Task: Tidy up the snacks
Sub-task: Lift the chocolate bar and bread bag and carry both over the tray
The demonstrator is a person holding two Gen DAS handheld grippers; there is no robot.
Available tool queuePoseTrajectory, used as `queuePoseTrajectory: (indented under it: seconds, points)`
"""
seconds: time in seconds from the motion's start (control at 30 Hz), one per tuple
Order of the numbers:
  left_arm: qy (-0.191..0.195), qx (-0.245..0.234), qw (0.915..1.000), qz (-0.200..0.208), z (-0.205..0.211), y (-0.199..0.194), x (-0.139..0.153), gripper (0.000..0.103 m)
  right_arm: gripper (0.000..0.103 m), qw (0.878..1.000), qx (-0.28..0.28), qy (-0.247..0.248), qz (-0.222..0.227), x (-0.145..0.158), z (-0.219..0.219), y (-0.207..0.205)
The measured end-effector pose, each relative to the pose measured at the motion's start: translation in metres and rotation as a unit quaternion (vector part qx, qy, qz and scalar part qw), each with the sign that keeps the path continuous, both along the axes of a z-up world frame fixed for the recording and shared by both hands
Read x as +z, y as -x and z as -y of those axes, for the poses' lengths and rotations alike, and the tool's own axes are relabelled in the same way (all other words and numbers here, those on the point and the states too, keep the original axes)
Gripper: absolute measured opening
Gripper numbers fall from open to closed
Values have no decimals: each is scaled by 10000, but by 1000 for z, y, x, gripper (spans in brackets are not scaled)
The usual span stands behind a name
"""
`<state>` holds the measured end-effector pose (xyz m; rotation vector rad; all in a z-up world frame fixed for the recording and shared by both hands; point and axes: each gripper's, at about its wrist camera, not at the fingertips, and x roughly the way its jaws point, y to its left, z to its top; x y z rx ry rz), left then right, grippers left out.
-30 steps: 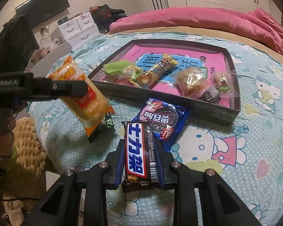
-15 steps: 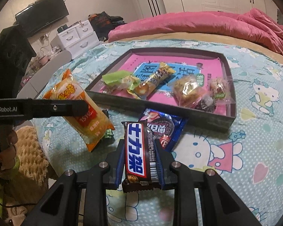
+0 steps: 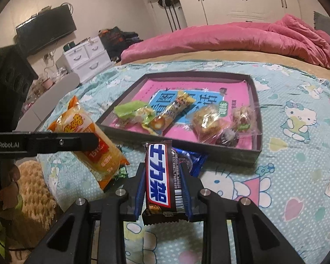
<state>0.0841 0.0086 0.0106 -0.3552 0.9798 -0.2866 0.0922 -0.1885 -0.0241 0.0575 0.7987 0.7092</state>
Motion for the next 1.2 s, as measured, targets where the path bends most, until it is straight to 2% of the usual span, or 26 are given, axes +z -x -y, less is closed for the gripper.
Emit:
queuePoseTrajectory:
  seconds: [0.4, 1.2]
  points:
    - [55, 203, 9997, 159, -17, 1, 11, 22, 29, 9996, -238, -111, 65, 4, 8, -7]
    - [67, 1170, 9913, 595, -81, -7, 34, 22, 29, 9979, -603, -236, 54, 5, 23, -13]
